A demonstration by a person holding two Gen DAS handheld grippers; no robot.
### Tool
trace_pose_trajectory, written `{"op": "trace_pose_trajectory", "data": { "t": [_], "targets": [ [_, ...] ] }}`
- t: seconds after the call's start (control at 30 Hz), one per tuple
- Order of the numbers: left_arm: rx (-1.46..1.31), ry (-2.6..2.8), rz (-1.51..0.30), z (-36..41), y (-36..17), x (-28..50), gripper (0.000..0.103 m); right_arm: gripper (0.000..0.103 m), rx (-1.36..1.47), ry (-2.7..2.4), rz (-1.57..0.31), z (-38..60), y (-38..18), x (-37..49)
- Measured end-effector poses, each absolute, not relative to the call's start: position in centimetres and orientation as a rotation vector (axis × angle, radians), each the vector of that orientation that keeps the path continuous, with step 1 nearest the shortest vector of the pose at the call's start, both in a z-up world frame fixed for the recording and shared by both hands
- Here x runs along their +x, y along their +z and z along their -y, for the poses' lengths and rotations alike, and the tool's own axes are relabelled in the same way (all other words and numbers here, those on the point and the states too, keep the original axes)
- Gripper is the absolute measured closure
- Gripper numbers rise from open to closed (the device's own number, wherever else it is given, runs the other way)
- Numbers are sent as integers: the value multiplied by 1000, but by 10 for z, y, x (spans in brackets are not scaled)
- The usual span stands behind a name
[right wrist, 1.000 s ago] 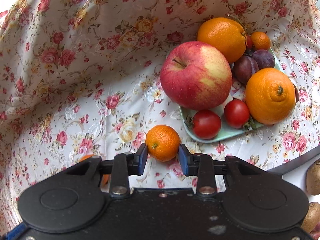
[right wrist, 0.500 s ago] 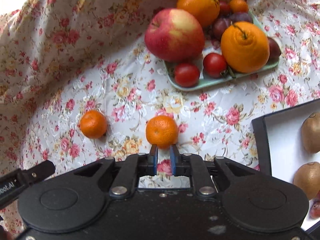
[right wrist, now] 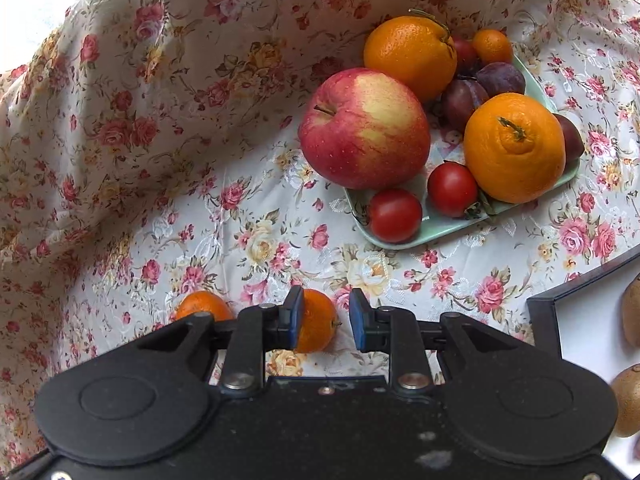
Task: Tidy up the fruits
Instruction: 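Move the right tool to an orange mandarin and close on it while the left tool hovers near a tomato, then lift the mandarin with the right tool while the left tool closes on another mandarin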
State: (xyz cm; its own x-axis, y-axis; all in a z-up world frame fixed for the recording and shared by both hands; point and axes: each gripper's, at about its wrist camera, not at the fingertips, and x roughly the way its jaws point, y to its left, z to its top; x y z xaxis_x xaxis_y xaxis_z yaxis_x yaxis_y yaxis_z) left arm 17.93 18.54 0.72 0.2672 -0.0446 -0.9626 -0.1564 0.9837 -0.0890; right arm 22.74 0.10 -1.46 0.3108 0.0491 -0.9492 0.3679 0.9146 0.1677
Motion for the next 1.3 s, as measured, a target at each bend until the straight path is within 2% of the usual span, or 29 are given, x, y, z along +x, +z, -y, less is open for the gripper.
{"op": "trace_pose_trajectory", "data": {
  "t": [0.2,0.4,0.63,0.83,1.1,1.2,1.3],
  "targets": [
    [-182,78,-1302,-187,6,180,44,72,379,-159,-1281,-21,-24,233],
    [-191,82,-1305,-190,5,181,44,64,276,-157,-1318,-45,-37,237],
    [-196,77,-1302,-190,2,182,44,65,117,-165,-1336,-60,-35,218],
    [-164,38,-1261,-179,1,187,44,65,156,-200,-1428,-37,-28,182],
    [-76,-40,-1187,-148,-7,200,43,65,317,-201,-1397,4,-4,142],
    [15,-40,-1158,-137,-12,204,42,65,324,-203,-1391,10,3,138],
    [-16,-49,-1163,-135,-17,210,42,65,298,-203,-1389,17,12,136]
  ]
}}
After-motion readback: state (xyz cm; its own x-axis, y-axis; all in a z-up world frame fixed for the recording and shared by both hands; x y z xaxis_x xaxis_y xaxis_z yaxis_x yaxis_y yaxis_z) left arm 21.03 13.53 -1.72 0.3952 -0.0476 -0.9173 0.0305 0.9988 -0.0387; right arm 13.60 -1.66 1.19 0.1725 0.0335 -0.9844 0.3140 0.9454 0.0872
